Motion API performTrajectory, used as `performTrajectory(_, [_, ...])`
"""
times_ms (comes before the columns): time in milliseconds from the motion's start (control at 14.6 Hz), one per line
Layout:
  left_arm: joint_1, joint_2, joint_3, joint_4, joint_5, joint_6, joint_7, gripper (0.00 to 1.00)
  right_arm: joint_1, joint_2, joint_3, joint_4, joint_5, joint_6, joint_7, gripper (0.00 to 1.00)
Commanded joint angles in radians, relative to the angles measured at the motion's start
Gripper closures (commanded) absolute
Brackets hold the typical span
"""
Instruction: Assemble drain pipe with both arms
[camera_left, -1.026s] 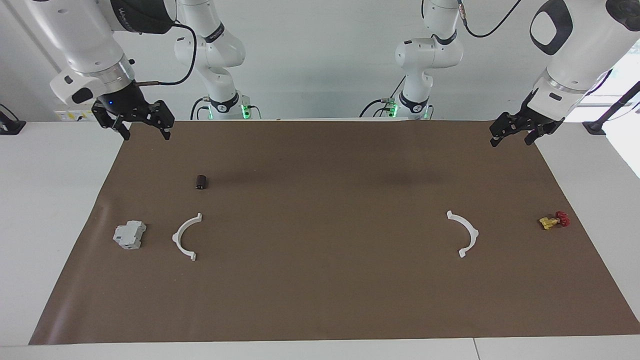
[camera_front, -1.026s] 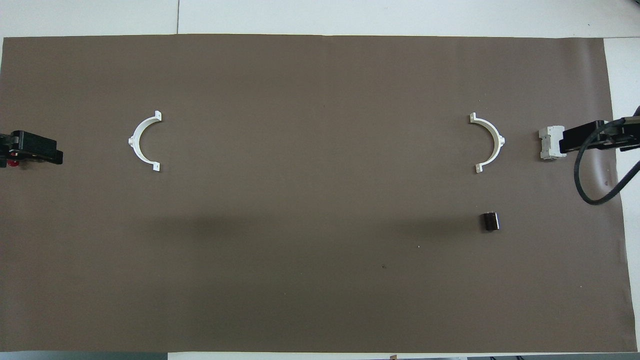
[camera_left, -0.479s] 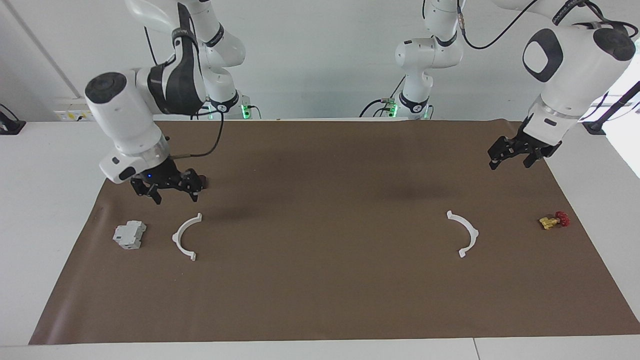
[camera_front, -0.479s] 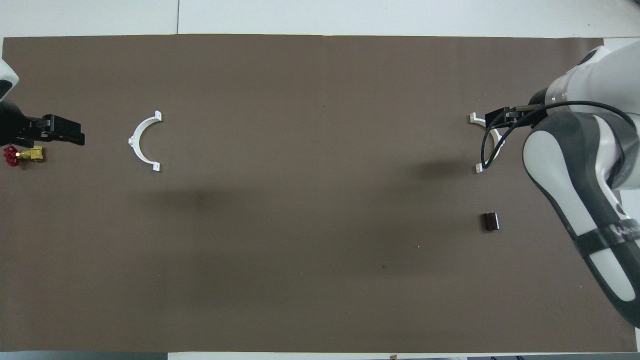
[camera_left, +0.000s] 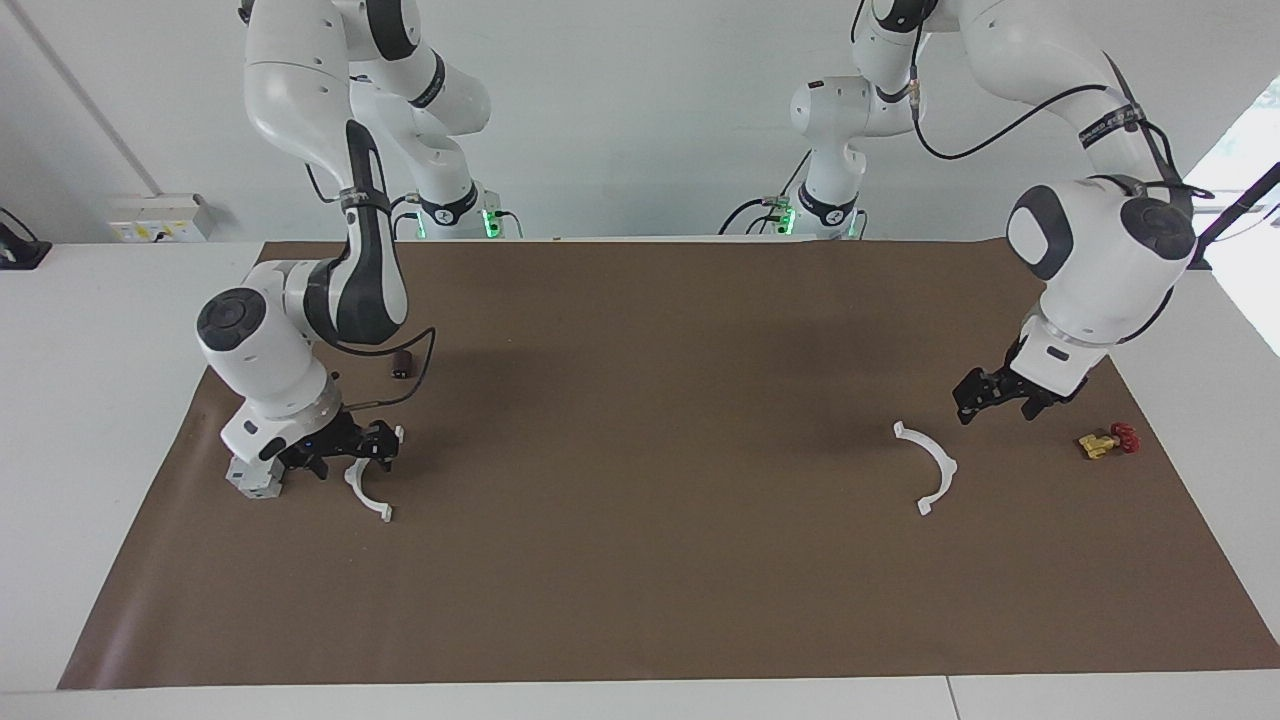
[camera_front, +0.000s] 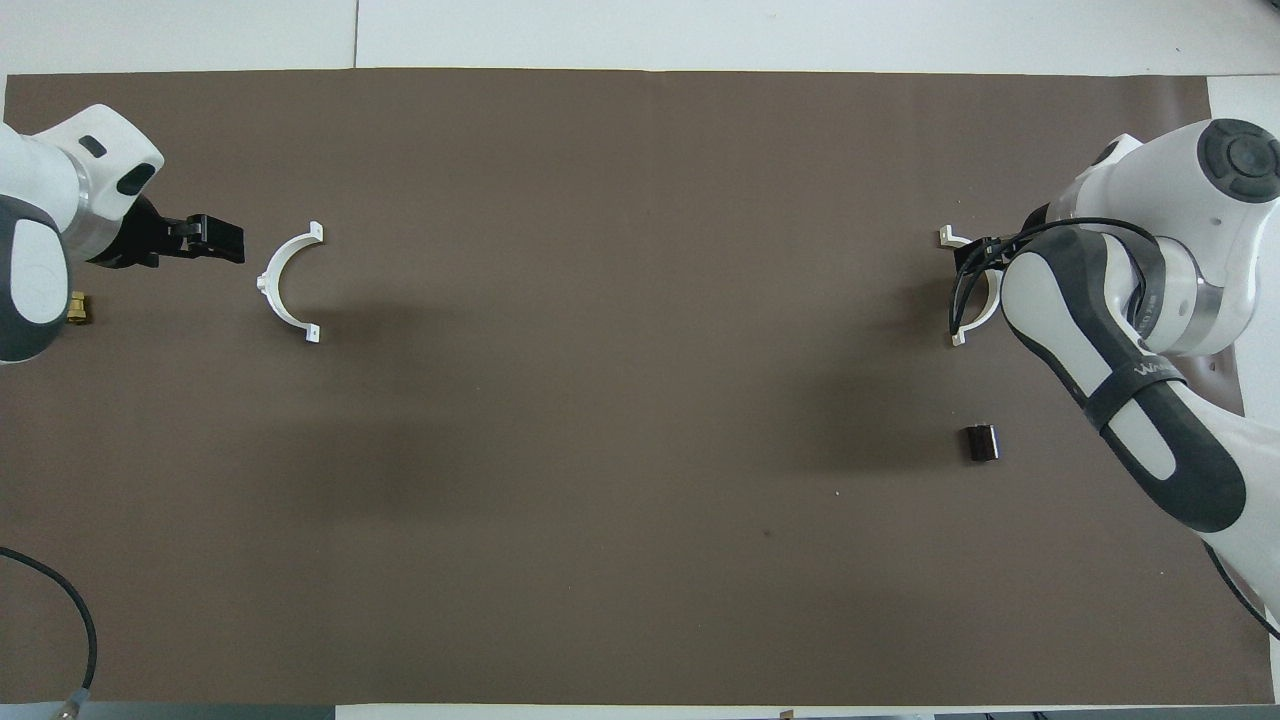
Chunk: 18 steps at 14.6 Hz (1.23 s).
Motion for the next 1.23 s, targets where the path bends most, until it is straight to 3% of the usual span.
performTrajectory(0, [-0.013, 0.019, 0.002, -0.072, 0.018, 0.119, 0.008, 0.02, -0.013, -0.001, 0.007, -0.041, 0.020, 0.052, -0.028, 0.13])
performTrajectory(274, [-0.015, 0.109, 0.002, -0.087, 0.018, 0.211, 0.008, 0.06, -0.039, -0.004, 0.007, -0.073, 0.020, 0.075, -0.072, 0.24])
performTrajectory(411, [-0.010, 0.114, 0.002, -0.115, 0.018, 0.236, 0.011, 0.09, -0.041, -0.007, 0.007, -0.098, 0.020, 0.106, -0.086, 0.28])
performTrajectory(616, [-0.006, 0.111, 0.002, -0.130, 0.018, 0.253, 0.023, 0.12, -0.038, -0.009, 0.007, -0.103, 0.020, 0.120, -0.088, 0.55])
performTrajectory(753, [-0.001, 0.111, 0.004, -0.130, 0.018, 0.248, 0.025, 0.17, -0.025, -0.007, 0.008, -0.098, 0.019, 0.117, -0.083, 0.90])
performTrajectory(821, [-0.001, 0.111, 0.004, -0.130, 0.018, 0.247, 0.023, 0.33, -0.022, -0.007, 0.008, -0.089, 0.019, 0.105, -0.080, 1.00])
performTrajectory(958, [-0.001, 0.111, 0.004, -0.129, 0.017, 0.242, 0.018, 0.71, 0.001, -0.007, 0.008, -0.060, 0.019, 0.072, -0.074, 1.00])
performTrajectory(1026, [-0.003, 0.111, 0.004, -0.127, 0.018, 0.239, 0.020, 0.96, 0.014, -0.007, 0.010, -0.008, 0.019, 0.010, -0.060, 1.00])
performTrajectory(1163, [-0.006, 0.111, 0.004, -0.127, 0.018, 0.242, 0.021, 1.00, 0.075, 0.019, 0.010, 0.148, 0.009, -0.165, 0.037, 1.00])
